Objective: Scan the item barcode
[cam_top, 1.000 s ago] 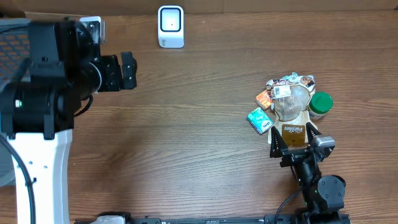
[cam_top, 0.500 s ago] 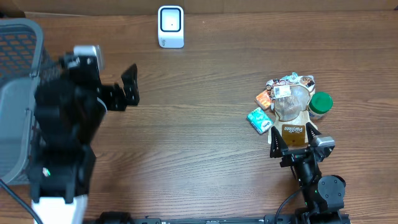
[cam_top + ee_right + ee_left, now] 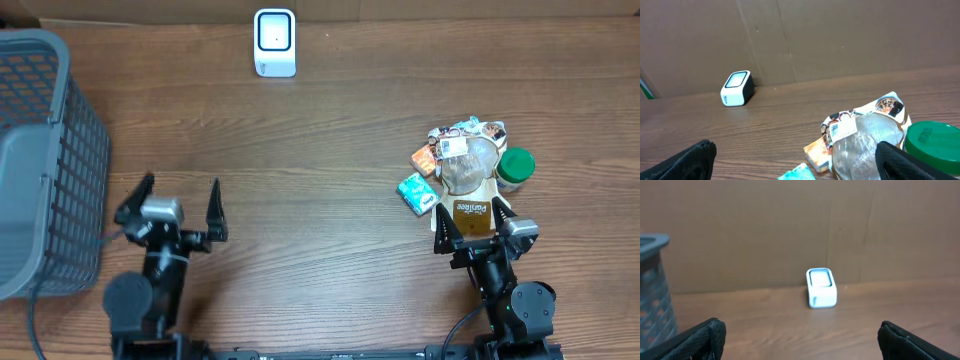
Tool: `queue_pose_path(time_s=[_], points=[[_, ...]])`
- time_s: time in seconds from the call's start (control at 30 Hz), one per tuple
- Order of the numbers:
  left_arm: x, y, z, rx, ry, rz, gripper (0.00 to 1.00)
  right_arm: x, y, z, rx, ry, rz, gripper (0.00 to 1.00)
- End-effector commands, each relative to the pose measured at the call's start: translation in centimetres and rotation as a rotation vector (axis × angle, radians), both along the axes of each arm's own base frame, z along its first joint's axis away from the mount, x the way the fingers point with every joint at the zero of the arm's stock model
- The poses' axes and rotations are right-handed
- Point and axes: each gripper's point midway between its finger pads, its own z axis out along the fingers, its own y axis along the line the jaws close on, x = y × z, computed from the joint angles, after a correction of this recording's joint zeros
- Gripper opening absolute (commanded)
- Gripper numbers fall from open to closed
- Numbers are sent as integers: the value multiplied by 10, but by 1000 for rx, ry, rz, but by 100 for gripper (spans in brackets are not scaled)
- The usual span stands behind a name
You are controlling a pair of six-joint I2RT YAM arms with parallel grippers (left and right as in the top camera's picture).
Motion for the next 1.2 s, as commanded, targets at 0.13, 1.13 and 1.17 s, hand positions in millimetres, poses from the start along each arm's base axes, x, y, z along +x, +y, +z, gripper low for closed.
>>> queue_pose_path(time_s=[0.13,1.13,1.17], points=[[-11,2,-38,149,-40,11,100,0,0,-1,0,-9,-1,100],[-15,2,-93,154,58,2,99,0,0,-1,0,-9,-1,100],[-15,2,-93,154,58,2,100,0,0,-1,0,-9,-1,100]])
